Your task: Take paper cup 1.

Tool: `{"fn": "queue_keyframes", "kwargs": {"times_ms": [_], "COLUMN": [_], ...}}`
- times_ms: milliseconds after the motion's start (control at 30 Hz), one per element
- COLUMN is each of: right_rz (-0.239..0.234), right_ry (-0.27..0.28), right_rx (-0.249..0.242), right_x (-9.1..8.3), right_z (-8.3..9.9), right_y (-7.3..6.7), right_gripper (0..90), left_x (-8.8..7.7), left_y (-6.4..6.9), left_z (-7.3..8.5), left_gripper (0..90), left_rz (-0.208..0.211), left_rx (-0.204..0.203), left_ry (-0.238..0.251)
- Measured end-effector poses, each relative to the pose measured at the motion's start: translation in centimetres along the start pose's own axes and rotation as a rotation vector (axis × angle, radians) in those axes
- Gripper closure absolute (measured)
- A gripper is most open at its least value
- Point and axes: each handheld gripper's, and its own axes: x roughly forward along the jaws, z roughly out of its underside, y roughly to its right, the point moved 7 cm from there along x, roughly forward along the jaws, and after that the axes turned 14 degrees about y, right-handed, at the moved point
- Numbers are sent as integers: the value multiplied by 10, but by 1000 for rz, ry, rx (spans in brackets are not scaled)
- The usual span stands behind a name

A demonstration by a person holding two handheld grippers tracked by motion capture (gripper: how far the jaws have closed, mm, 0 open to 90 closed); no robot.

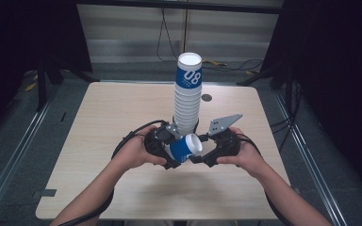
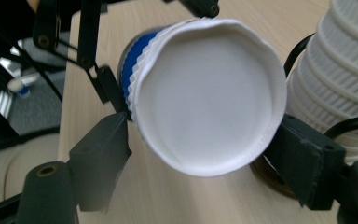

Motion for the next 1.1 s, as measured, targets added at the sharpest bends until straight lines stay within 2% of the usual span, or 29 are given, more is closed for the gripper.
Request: {"fn": "queue_keyframes", "kwargs": {"times_ms": [100,267,500,567,600,633,733,800,833,900,1000,1100], "right_rz": [-5,-14,-22,-27,-26,-29,-41,-52,-55,-59,-63,-74], "right_ry": [-45,-118,-196,-205,-211,-217,-237,-248,-256,-274,-286,-295], "right_rx": [-34,-89,-113,-121,-115,-118,-126,-139,-139,-141,-151,-161], "right_x": [1,1,-1,-2,-2,-2,-3,-2,-3,-3,-3,-3], "right_z": [3,6,10,10,11,11,13,14,14,15,14,13], "right_y": [-2,-3,-4,-3,-3,-3,-3,-4,-4,-5,-6,-7], "right_gripper": [205,197,186,186,186,186,186,186,185,186,186,192], "left_x": [2,4,7,8,8,10,12,14,14,16,18,21], "left_y": [2,4,7,7,6,8,7,9,8,11,12,15], "left_z": [3,4,7,8,8,8,9,9,9,9,9,7], "left_gripper": [189,189,189,189,189,189,188,188,188,188,189,188], "left_rz": [3,12,27,26,34,31,28,30,36,38,45,51], "left_rx": [-14,-7,19,24,41,26,38,32,54,36,43,34], "left_ry": [-21,-44,-105,-119,-128,-128,-155,-161,-180,-189,-214,-209]}}
